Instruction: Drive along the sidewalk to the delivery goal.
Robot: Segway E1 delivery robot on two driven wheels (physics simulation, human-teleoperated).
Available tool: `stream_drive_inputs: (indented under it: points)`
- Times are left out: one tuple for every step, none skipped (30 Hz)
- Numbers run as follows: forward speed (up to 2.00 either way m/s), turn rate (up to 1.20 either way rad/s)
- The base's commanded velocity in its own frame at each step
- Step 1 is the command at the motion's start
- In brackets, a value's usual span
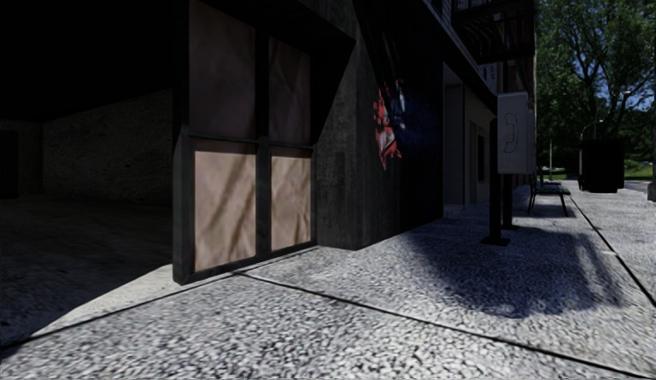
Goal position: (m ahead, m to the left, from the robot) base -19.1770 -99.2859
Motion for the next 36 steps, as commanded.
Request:
stream_drive_inputs:
  points:
    - [0.71, -0.50]
    - [0.71, -0.50]
    - [0.71, -0.51]
    - [0.71, -0.51]
    - [0.71, -0.51]
    - [0.71, -0.51]
    - [0.71, -0.53]
    - [0.71, -0.54]
    - [0.71, -0.54]
    - [0.71, -0.54]
    - [0.71, -0.54]
    - [0.71, -0.54]
    - [0.71, -0.54]
    - [0.71, -0.54]
    - [0.71, -0.54]
    - [0.71, -0.54]
    - [0.71, -0.54]
    - [0.71, -0.54]
    - [0.71, -0.54]
    - [0.71, -0.54]
    - [0.71, -0.54]
    - [0.71, -0.54]
    - [0.71, -0.55]
    - [0.72, -0.55]
    - [0.72, -0.55]
    - [0.73, -0.55]
    - [0.76, -0.55]
    - [0.79, -0.55]
    - [0.79, -0.55]
    - [0.82, -0.55]
    - [0.82, -0.55]
    - [0.83, -0.55]
    - [0.83, -0.55]
    - [0.83, -0.55]
    - [0.82, -0.55]
    - [0.82, -0.55]
